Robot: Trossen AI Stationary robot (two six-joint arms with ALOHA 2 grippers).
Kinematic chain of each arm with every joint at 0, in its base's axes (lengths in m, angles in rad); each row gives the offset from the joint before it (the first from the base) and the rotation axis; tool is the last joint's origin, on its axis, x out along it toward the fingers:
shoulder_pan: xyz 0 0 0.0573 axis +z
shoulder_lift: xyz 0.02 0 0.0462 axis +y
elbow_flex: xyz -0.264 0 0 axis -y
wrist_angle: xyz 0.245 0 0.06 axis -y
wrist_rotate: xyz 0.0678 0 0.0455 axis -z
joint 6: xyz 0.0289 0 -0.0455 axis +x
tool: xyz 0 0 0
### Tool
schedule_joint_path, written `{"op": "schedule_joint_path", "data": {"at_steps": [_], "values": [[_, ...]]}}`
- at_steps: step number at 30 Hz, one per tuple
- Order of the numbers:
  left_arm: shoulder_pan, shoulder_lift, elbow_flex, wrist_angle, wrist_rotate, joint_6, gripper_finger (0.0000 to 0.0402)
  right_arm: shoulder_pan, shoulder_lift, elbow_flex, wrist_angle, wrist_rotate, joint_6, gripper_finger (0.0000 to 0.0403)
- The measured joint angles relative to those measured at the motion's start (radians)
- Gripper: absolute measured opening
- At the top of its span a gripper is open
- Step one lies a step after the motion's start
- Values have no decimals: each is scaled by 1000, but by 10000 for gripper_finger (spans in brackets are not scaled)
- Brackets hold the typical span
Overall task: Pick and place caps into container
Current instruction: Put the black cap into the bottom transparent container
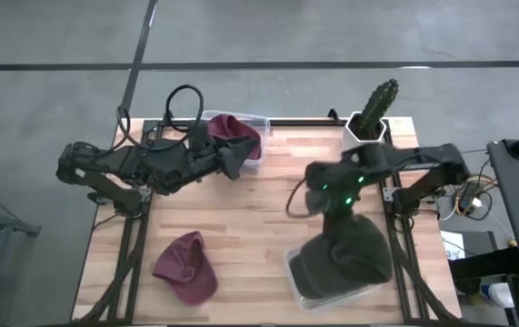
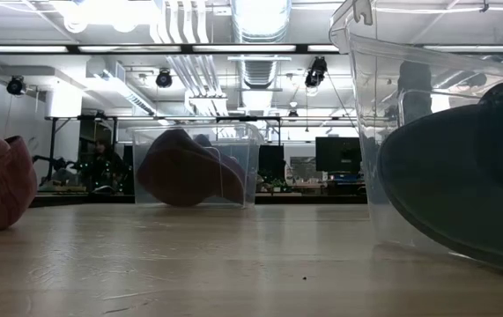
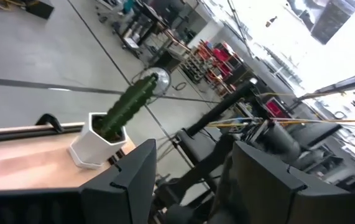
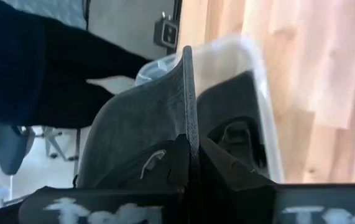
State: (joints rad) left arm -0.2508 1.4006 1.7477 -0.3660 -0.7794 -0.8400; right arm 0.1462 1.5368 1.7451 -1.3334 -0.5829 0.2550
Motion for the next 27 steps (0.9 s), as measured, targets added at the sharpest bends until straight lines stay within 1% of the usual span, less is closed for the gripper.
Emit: {"op": "schedule_joint_path", "data": {"at_steps": [6,12,16,19,25,27], "values": [[0,-4,0,14,31,-3,204,63,104,0,6,29,71,12],[0,-22,0,16,69,-3,204,80,171,0,43,53,86,12],[0,-33,0,15,92,4,204,84,195,0,95,56,102,12],[0,-41,0,14,112,5,204,83,199,-2,90,67,137,13],[0,-60,0,15,115,17,204,83,199,-39,79,70,211,13],[0,-63,0,15,115,22,204,89,199,-52,84,69,209,13]]}}
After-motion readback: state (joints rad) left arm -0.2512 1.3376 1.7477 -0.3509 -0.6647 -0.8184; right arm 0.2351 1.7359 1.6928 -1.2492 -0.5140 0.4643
